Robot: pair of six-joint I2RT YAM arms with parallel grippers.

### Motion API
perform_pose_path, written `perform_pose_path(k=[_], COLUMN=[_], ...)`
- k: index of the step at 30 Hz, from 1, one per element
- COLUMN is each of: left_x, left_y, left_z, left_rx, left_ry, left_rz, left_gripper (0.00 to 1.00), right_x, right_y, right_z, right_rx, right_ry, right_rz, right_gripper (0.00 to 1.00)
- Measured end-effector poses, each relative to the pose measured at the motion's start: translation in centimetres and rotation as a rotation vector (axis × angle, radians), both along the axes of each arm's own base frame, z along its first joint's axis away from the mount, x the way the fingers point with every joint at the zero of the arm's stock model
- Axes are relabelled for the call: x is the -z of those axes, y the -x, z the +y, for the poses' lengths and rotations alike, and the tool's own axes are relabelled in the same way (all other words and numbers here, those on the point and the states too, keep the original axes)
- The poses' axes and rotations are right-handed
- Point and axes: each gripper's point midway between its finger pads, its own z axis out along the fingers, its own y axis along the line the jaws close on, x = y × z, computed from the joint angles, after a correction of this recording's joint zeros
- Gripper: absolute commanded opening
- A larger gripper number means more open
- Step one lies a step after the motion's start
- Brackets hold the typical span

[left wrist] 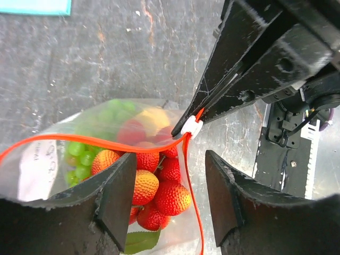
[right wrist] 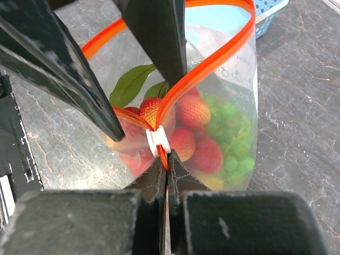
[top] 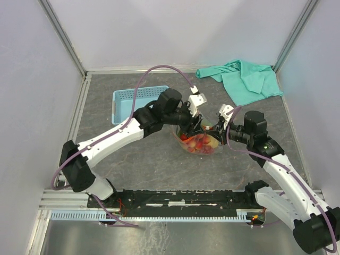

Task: Place the food in the zip-top bag and seal the zipper
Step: Zip the zipper food storage bag at the center of the board.

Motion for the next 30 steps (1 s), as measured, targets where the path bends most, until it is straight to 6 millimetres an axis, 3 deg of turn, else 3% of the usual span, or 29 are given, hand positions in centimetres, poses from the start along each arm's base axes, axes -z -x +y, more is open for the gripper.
perform_pose_path(k=[7,15,19,24,30], left_x=[-3.6,-4.5,-4.3,-2.6,-2.0], left_y=[-0.1,0.5,0.8,1.1,1.1], left_z=[0.6,-0.5,-1.4,-2.3,-2.6], left_rx=[0.044,0.173,0.238,0.298,0.313], left_ry=[0.061,0.104,0.129,0.126,0.121], left_rz=[-0.144,-0.248,-0.265,-0.238,-0.232], left_gripper=[0.66,0.62,0.54,0.39,0.14], right_x=[-0.3,-0.3,-0.3,-0.3,-0.3], right_y=[0.2,0.4,0.4,0.3,0.3], right_z=[0.1,0.2,0.2,0.2,0.2], right_rx=[-0.026,-0.038,-0.038,-0.038,-0.038], right_ry=[0.017,0.022,0.022,0.022,0.022], right_rz=[0.012,0.014,0.014,0.013,0.013], right_gripper=[0.02,0.02,0.02,0.02,0.02])
